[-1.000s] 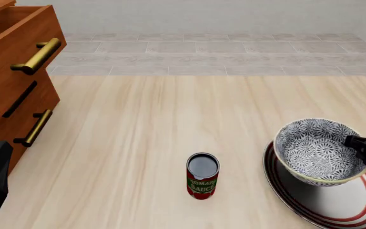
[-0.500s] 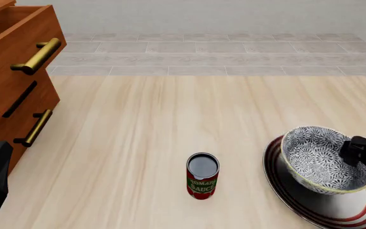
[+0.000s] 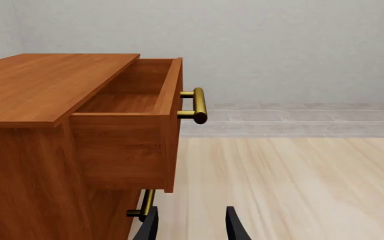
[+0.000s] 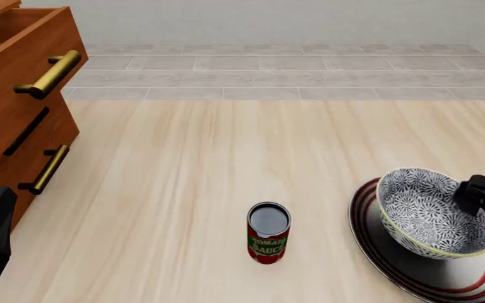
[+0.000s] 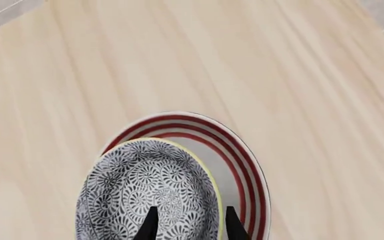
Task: Put the bowl on the plate.
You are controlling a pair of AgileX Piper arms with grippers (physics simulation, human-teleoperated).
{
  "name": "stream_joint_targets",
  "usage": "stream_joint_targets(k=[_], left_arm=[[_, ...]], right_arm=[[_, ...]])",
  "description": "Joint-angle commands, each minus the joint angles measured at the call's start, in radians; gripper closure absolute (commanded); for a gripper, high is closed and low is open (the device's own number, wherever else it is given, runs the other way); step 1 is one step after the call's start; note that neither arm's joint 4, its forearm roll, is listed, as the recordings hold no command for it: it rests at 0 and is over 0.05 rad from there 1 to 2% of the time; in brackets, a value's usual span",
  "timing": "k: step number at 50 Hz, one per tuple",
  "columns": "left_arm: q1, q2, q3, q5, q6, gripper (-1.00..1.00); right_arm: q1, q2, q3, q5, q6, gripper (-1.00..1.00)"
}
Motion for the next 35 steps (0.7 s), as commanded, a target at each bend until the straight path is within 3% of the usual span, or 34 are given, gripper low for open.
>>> stream_joint_targets(k=[1, 11, 35], left_arm=[[0.000, 0.000, 0.000, 0.000, 0.000, -1.00], [0.000, 0.000, 0.000, 0.000, 0.000, -1.00], [0.000, 0.000, 0.000, 0.000, 0.000, -1.00]], right_arm=[[-0.010, -0.019, -0.038, 0.034, -0.009, -1.00], [-0.051, -0.055, -0.147, 0.119, -0.056, -1.00], [-0.058, -0.130, -0.357, 0.277, -0.097, -1.00]])
